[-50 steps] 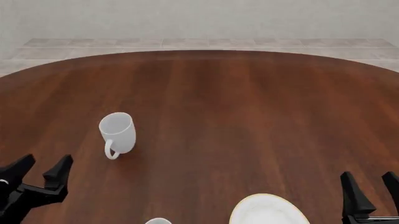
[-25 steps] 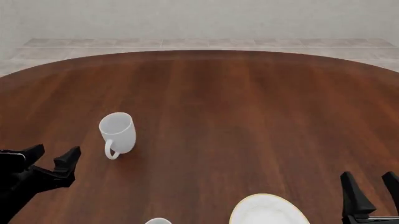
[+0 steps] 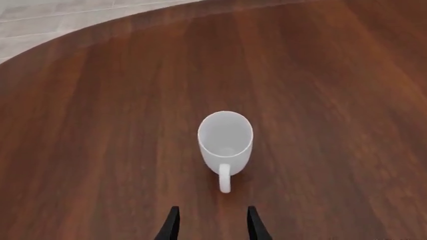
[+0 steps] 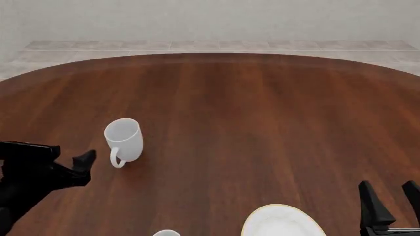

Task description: Put the white mug on the plate.

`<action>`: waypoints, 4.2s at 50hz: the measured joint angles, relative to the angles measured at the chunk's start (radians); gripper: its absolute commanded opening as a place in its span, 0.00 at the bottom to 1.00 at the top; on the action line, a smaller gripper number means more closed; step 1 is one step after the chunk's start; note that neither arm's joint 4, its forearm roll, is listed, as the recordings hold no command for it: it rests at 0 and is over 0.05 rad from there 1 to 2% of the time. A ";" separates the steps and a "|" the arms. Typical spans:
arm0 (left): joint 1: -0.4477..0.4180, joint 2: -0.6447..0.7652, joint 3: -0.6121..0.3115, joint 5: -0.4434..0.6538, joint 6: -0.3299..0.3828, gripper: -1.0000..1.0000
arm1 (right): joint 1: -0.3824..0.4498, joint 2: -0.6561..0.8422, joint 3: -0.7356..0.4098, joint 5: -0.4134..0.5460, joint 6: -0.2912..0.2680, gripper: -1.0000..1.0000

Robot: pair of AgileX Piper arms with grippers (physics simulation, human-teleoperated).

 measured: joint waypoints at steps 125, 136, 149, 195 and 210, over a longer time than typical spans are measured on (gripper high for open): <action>-0.068 0.644 -0.154 -0.204 -0.158 1.00 | 0.000 0.000 0.000 0.000 0.000 1.00; -0.070 0.673 -0.160 -0.214 -0.169 1.00 | 0.000 0.000 0.000 0.000 0.000 1.00; -0.070 0.699 -0.165 -0.224 -0.178 1.00 | 0.000 0.000 0.000 0.000 0.000 1.00; -0.071 0.794 -0.173 -0.280 -0.201 1.00 | 0.000 0.000 0.000 0.000 0.000 1.00; -0.066 0.769 -0.168 -0.279 -0.205 0.00 | 0.000 0.000 0.000 0.000 0.000 1.00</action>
